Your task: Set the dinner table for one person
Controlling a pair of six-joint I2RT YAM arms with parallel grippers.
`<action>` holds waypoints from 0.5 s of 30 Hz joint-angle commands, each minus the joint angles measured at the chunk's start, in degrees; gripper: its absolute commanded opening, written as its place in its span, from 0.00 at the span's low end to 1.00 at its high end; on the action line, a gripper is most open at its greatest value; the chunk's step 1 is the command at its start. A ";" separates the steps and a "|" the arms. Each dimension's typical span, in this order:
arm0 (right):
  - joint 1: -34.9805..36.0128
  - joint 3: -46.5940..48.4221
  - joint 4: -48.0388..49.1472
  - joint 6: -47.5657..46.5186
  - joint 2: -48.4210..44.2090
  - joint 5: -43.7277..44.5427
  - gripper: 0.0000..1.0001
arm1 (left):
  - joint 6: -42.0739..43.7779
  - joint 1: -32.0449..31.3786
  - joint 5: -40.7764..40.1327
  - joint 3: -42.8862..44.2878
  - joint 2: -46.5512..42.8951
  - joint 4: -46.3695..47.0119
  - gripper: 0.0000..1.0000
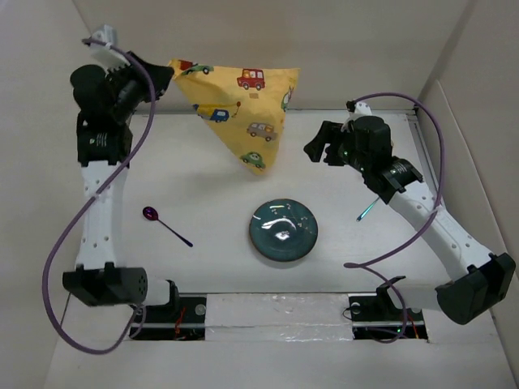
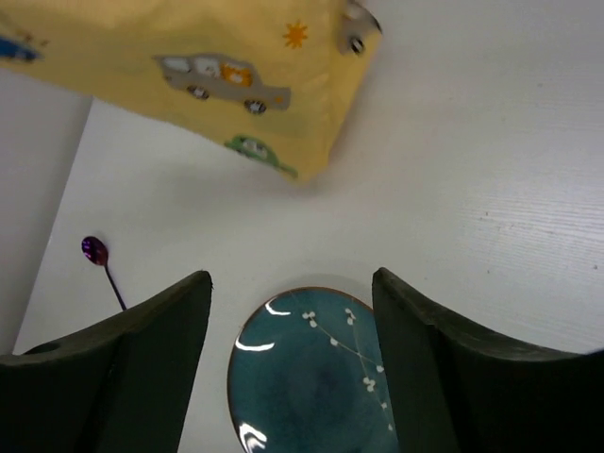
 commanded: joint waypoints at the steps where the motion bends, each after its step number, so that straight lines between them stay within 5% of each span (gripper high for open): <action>1: 0.53 1.50 3.81 0.80 1.10 3.26 0.75 | -5.99 3.84 3.39 -15.12 -3.16 7.22 0.00; 9: 0.53 -2.37 5.83 2.12 7.85 3.87 0.82 | -8.54 6.23 -6.10 -34.56 -6.19 8.46 0.00; 15: -0.08 1.30 4.25 4.40 19.62 9.32 0.86 | -11.89 5.71 -1.45 -33.45 -1.70 14.10 0.00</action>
